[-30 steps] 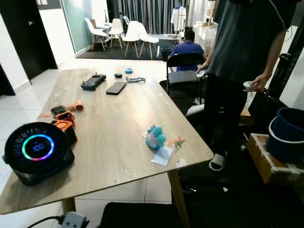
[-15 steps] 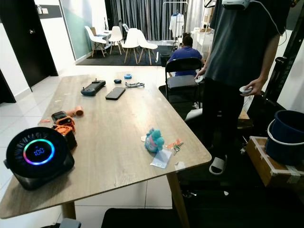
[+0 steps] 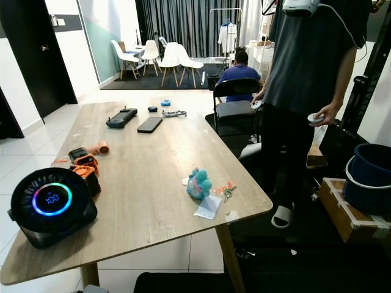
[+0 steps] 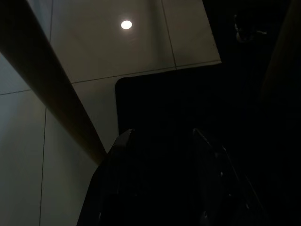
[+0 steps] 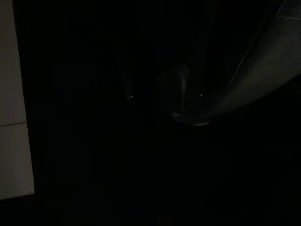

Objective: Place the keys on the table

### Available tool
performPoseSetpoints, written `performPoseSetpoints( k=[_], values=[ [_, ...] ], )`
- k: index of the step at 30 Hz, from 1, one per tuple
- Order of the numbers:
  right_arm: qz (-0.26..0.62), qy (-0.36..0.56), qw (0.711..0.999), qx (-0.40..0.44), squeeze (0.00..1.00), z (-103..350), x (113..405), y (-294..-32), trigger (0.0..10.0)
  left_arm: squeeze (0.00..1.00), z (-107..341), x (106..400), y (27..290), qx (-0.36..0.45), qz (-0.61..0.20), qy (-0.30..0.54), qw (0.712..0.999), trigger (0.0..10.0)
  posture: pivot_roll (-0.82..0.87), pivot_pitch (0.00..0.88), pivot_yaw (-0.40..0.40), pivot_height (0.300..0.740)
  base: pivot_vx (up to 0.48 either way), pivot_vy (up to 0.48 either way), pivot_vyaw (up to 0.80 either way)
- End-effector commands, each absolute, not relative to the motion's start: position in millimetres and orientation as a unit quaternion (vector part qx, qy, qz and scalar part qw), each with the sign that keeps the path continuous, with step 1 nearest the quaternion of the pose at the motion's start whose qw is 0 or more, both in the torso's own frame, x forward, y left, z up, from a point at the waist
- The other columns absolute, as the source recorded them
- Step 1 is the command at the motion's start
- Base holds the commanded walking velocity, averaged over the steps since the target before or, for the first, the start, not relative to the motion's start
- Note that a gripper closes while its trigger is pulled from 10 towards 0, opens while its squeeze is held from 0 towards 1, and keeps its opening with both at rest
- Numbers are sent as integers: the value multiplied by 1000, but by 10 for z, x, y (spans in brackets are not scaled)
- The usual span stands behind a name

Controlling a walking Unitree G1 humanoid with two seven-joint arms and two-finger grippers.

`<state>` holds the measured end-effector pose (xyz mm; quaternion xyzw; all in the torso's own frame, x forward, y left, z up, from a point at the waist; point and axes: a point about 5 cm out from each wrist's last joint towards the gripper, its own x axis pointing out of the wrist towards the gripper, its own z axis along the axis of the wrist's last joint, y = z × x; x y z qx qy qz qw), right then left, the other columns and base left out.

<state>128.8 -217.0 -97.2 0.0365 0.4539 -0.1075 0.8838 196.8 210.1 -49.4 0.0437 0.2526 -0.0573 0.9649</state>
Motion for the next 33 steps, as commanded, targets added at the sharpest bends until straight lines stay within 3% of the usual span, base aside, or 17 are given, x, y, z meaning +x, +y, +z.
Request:
performPoseSetpoints(
  k=[1,9,33],
  values=[
    [-96,459,883,30,0,-982,1270,-2154,10000,0,-514,1962,2081,32,-49,258,964,10000,19,33,26,740,0,0,0],
    [-76,457,886,18,0,-979,1284,-2132,10000,0,-503,1977,2073,33,-53,253,965,10000,21,29,26,740,0,0,187],
    [-68,467,882,10,0,-1002,1244,-2088,10000,0,-506,1964,2067,32,-58,252,965,10000,25,33,24,740,0,0,795]
  ],
)
